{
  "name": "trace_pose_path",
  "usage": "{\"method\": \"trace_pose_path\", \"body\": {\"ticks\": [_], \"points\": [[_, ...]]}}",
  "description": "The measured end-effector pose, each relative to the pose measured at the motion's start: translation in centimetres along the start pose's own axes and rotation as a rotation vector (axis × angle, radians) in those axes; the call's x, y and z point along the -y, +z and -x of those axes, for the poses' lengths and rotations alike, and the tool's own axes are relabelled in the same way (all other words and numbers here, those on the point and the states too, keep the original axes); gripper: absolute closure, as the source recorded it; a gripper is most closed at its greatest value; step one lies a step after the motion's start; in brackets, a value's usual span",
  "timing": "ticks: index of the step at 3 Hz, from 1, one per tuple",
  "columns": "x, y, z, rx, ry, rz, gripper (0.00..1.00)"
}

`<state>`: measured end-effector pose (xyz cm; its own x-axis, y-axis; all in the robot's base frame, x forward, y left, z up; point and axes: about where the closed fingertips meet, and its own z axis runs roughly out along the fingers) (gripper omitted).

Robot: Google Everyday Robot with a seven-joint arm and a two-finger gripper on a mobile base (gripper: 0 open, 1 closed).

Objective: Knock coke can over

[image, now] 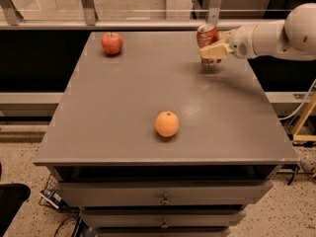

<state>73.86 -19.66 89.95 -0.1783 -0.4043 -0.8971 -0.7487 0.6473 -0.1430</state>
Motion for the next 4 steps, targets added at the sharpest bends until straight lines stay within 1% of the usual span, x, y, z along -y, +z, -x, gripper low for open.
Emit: {"method": "trace_pose_path", "body": {"ticks": [1, 2, 4], "points": [[-0.9, -0.3, 0.3, -0.156, -0.066, 0.0, 1.0], [-1.5, -0.2, -0.4, -0.237, -0.093, 0.007, 1.0], [-2.9, 0.7, -2.3, -0.468, -0.211, 0.055, 1.0]]}}
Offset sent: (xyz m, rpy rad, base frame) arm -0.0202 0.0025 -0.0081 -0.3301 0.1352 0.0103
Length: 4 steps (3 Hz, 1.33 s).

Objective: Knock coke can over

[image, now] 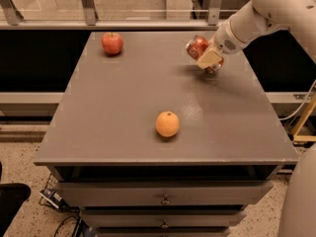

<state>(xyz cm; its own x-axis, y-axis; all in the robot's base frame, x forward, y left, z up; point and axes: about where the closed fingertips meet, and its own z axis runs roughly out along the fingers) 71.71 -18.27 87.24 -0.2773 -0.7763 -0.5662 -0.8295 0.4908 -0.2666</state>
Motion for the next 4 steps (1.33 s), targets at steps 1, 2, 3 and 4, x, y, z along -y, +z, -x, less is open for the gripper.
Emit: {"method": "trace_pose_path", "body": {"ticks": [1, 2, 3, 4], "points": [[-0.2, 0.3, -0.1, -0.032, -0.023, 0.012, 1.0], [-0.2, 0.3, -0.1, -0.033, -0.023, 0.012, 1.0], [-1.5, 2.0, -0.5, -0.084, -0.06, 0.091, 1.0], [-1.5, 2.0, -0.4, -0.087, -0.062, 0.096, 1.0]]}}
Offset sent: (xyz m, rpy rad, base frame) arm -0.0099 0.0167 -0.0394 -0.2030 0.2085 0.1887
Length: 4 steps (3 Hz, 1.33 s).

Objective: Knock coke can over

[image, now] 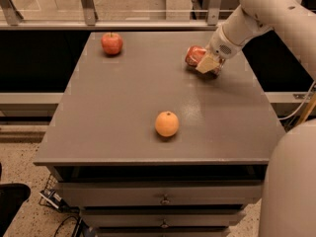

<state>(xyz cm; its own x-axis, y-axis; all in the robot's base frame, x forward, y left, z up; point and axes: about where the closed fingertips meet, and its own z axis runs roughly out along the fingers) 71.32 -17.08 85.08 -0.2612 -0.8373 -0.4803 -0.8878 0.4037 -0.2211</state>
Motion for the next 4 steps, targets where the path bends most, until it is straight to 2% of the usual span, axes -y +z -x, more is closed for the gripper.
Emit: {"method": "trace_pose_path", "body": {"ticks": [1, 2, 4], "points": [[-0.53, 0.86, -0.26, -0.03, -0.01, 0.046, 1.0], [-0.43, 0.47, -0.04, -0.03, -0.01, 0.046, 0.83], [-0.45, 0.5, 0.06, -0.031, -0.01, 0.05, 0.36]]}}
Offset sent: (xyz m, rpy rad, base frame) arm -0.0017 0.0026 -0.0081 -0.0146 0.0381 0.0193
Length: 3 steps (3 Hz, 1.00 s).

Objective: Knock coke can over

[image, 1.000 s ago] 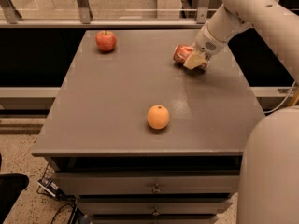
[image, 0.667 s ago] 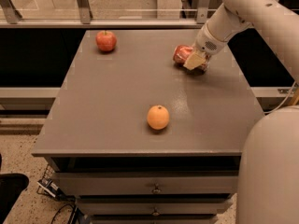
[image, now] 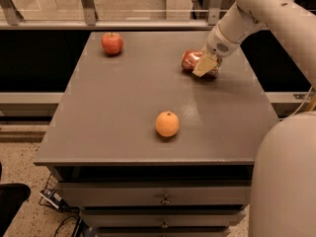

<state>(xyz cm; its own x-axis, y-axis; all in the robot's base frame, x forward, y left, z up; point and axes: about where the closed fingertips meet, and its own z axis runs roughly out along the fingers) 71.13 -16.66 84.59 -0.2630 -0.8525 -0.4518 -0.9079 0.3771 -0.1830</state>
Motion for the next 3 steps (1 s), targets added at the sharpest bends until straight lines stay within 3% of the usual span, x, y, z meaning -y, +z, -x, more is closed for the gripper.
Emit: {"method": "trace_pose_path", "body": {"ticks": [1, 2, 3], "points": [[0.02, -0.11, 0.05, 0.0, 0.0, 0.0, 0.12], [-0.05, 0.21, 0.07, -0.001, 0.0, 0.005, 0.0], [-0.05, 0.22, 0.07, -0.001, 0.0, 0.005, 0.0]]}}
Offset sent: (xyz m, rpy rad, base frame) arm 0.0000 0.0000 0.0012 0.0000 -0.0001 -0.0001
